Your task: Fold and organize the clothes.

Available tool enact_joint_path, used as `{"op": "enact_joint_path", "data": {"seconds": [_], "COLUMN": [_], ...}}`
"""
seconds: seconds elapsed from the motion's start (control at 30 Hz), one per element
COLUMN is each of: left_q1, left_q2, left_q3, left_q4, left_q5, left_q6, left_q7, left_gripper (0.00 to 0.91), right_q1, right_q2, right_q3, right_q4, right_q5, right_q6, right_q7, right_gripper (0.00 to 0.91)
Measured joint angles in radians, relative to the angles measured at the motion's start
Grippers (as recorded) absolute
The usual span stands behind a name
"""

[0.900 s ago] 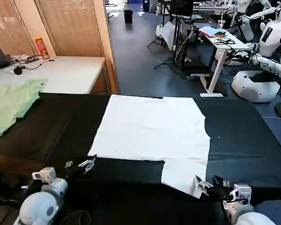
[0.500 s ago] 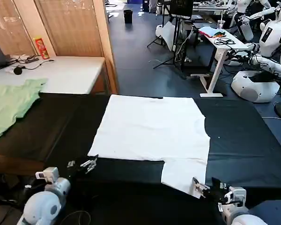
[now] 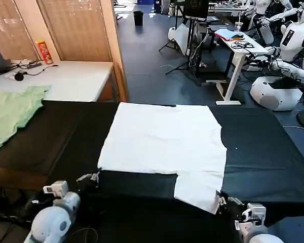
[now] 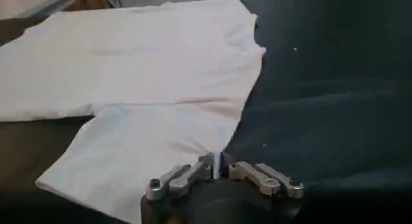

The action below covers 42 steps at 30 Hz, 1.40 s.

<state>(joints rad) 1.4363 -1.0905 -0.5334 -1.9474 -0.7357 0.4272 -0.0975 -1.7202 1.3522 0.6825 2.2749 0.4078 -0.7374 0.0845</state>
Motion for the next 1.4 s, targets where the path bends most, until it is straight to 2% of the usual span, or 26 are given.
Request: {"op": "enact_joint_path", "data": {"seconds": [0.27, 0.33, 0.47, 0.63, 0.73, 1.03, 1.4], "left_q1": [0.058, 0.088, 0.151, 0.16, 0.129, -0.029, -0.206], "left_q2": [0.013, 0.021, 0.036, 0.022, -0.002, -0.058, -0.071], "left_q3": [-0.029, -0.045, -0.079, -0.092, -0.083, -0.031, 0.059], "left_q4": [-0.07, -0.102, -0.168, -0.199, -0.198, -0.119, 0.057], "left_q5": [-0.016, -0.03, -0.052, -0.05, -0.031, 0.047, 0.174], "left_q6": [0.004, 0.004, -0.005, -0.022, -0.023, -0.051, -0.081], "left_q7": [-0.054, -0.067, -0.082, -0.107, -0.113, -0.087, -0.052], "left_gripper": [0.0, 0.0, 0.0, 0.0, 0.0, 0.0, 0.0], "right_q1": [-0.093, -0.095, -0.06, 0.026, 0.092, 0.336, 0.508], "right_q2": [-0.004, -0.009, -0.025, -0.058, -0.085, -0.168, -0.182], "right_q3": [0.035, 0.044, 0.061, 0.054, 0.041, -0.03, -0.132], "right_q4": [0.104, 0.109, 0.09, -0.009, -0.083, -0.273, -0.455], "right_q5": [0.035, 0.04, 0.07, 0.077, 0.08, 0.067, 0.027], "right_q6": [0.0, 0.032, 0.144, 0.267, 0.315, 0.344, 0.375], "right_q7": [0.035, 0.019, -0.026, -0.055, -0.056, -0.049, -0.052], "right_gripper": [0.0, 0.0, 0.0, 0.0, 0.0, 0.0, 0.0]}}
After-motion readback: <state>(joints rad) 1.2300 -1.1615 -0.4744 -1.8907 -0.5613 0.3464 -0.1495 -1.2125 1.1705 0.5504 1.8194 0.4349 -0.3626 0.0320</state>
